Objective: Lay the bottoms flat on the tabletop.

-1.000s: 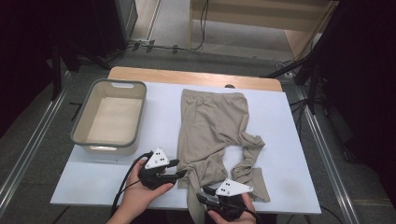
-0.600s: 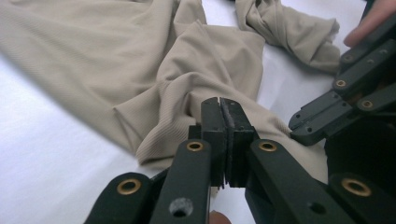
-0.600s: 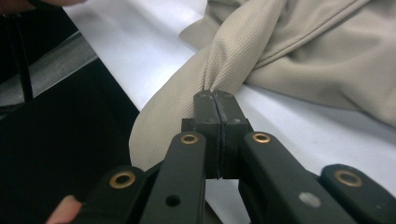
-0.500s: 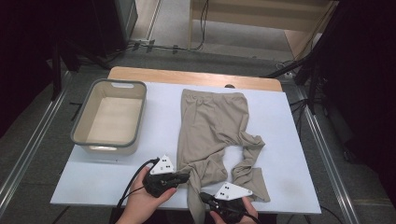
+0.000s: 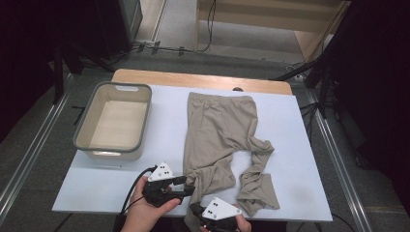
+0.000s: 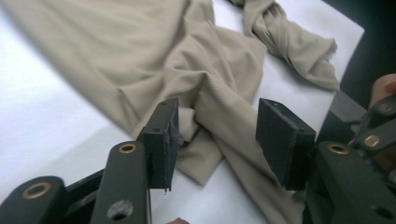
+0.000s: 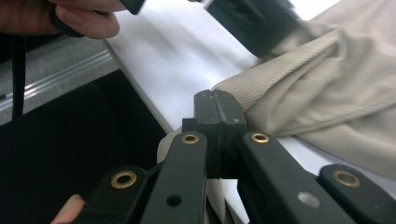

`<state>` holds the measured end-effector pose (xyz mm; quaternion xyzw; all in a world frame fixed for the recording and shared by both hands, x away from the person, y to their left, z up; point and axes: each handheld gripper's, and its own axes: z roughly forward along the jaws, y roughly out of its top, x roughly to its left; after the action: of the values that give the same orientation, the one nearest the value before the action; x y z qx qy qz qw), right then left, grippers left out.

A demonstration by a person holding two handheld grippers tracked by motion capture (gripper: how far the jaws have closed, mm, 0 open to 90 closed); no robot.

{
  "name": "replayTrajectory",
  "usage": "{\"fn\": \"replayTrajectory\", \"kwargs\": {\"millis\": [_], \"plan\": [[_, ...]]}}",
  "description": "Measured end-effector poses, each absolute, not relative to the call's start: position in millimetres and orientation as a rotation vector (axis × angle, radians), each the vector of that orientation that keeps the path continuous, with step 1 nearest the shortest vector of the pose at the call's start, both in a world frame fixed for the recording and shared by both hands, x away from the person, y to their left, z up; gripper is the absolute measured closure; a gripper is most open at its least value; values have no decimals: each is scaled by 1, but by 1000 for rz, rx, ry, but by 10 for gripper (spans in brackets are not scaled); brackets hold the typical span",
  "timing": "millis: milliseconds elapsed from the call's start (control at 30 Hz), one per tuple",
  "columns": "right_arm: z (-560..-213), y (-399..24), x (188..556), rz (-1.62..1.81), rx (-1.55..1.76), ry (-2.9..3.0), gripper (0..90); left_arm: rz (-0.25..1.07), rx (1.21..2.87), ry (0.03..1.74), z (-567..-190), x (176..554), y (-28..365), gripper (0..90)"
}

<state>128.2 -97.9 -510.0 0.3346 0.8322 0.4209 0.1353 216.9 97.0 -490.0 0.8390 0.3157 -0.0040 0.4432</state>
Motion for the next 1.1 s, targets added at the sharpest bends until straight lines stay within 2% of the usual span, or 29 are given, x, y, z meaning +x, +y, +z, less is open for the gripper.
{"fn": "replayTrajectory", "kwargs": {"millis": [167,233,300,333,533,700,733,800,833,967,1100], "plan": [[-519,-90,133,1207,977,2445,876,-40,2096,802,-499,221,90,496],[-519,-91,135,1228,965,2462,854,-15,2115,807,-501,223,90,689],[-518,-96,137,1271,965,2489,757,-52,2116,792,-502,224,93,836],[-518,-100,137,1309,971,2500,721,-48,2123,786,-502,225,94,874],[-509,-137,145,1358,1083,2359,669,-68,2129,781,-502,228,105,881],[-519,-135,169,1222,1260,2276,478,-70,2153,765,-505,229,105,882],[-521,-133,172,1217,1278,2269,464,-70,2158,759,-505,228,105,882],[-520,-129,176,1199,1265,2265,467,-78,2169,734,-505,227,103,883],[-520,-127,177,1202,1264,2277,519,-80,2174,729,-506,226,102,883],[-522,-123,177,1190,1212,2322,830,-90,2187,699,-506,224,101,883],[-517,-133,170,1228,1200,2332,871,-102,2156,683,-500,216,104,883]]}}
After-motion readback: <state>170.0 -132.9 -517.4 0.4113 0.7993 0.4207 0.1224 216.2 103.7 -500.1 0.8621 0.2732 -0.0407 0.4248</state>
